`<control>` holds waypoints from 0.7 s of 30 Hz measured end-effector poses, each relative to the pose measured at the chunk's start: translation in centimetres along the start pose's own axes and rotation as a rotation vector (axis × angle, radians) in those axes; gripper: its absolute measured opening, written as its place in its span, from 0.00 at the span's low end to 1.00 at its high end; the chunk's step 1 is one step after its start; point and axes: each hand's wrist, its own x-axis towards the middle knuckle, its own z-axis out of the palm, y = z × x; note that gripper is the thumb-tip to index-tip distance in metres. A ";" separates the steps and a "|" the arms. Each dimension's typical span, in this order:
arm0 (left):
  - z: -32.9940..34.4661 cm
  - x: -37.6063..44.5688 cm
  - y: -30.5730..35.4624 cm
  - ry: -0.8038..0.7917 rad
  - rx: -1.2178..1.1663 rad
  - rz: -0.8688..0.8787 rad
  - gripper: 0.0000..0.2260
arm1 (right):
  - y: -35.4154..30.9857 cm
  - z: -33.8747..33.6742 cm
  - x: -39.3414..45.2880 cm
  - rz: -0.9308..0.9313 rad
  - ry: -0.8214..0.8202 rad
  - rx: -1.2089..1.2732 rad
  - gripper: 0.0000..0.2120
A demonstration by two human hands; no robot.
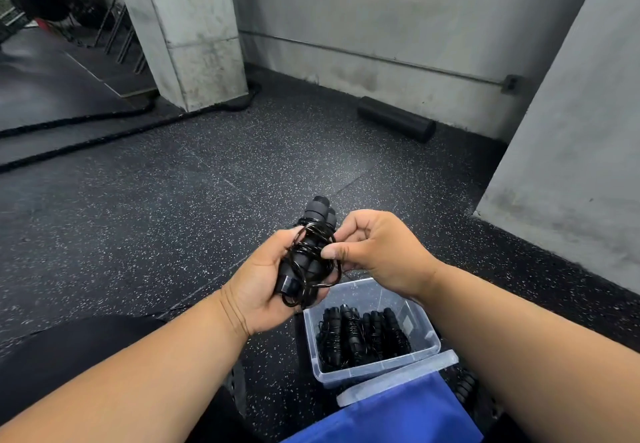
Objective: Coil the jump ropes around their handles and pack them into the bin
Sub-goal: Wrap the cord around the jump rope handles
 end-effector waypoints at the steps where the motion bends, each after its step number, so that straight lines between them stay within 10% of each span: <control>1: 0.0 0.0 0.1 -0.033 -0.009 0.007 0.24 | 0.0 0.1 0.0 -0.015 0.000 -0.009 0.13; 21: -0.3 -0.5 0.3 -0.075 0.028 0.015 0.35 | -0.1 0.0 -0.6 -0.020 -0.101 0.085 0.06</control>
